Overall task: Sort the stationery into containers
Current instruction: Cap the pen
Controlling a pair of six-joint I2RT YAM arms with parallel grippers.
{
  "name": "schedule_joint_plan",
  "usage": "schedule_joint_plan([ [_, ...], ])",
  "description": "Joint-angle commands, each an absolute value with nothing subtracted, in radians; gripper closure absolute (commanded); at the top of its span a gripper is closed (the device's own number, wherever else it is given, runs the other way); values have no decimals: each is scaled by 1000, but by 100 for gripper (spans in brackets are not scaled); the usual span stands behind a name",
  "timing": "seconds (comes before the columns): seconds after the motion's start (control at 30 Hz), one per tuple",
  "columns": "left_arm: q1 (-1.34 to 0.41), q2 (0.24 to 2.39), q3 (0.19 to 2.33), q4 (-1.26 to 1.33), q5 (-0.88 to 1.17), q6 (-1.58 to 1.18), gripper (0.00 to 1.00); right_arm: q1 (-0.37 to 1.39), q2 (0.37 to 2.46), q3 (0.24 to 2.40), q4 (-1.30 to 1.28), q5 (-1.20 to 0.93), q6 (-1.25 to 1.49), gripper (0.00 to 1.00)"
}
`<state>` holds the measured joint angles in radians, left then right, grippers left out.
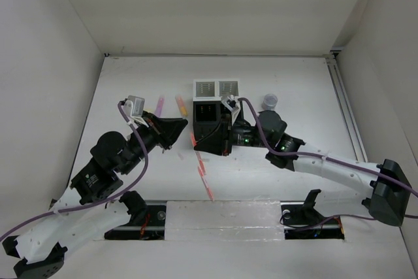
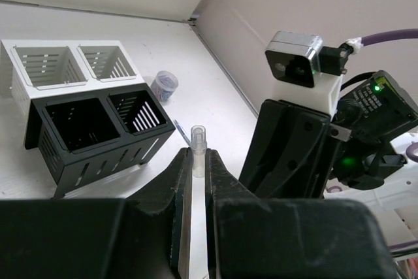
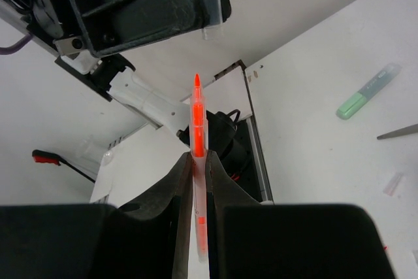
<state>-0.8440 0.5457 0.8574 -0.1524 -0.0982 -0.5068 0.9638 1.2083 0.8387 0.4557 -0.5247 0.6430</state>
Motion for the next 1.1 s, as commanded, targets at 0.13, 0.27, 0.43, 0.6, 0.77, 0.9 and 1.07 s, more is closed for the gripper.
schedule_joint_plan([
  [0.13,-842,518,847,-92,-110,-518,100,971,1236,896,554,-534,623,100],
  [0.27,-842,518,847,-92,-110,-518,100,971,1246,896,554,-534,623,100],
  [0.43,-842,540,847,-92,-101,-518,100,971,1255,905,563,-534,623,100],
  [0.6,-842,551,847,-92,-91,-518,100,971,1264,914,563,-525,623,100],
  [0.77,-842,551,847,-92,-81,-518,100,971,1264,914,563,-512,614,100],
  [0.9,-842,551,847,-92,-81,-518,100,971,1273,914,563,-512,614,100],
  [1.07,-842,541,847,-92,-81,-518,100,971,1273,923,563,-512,614,100],
])
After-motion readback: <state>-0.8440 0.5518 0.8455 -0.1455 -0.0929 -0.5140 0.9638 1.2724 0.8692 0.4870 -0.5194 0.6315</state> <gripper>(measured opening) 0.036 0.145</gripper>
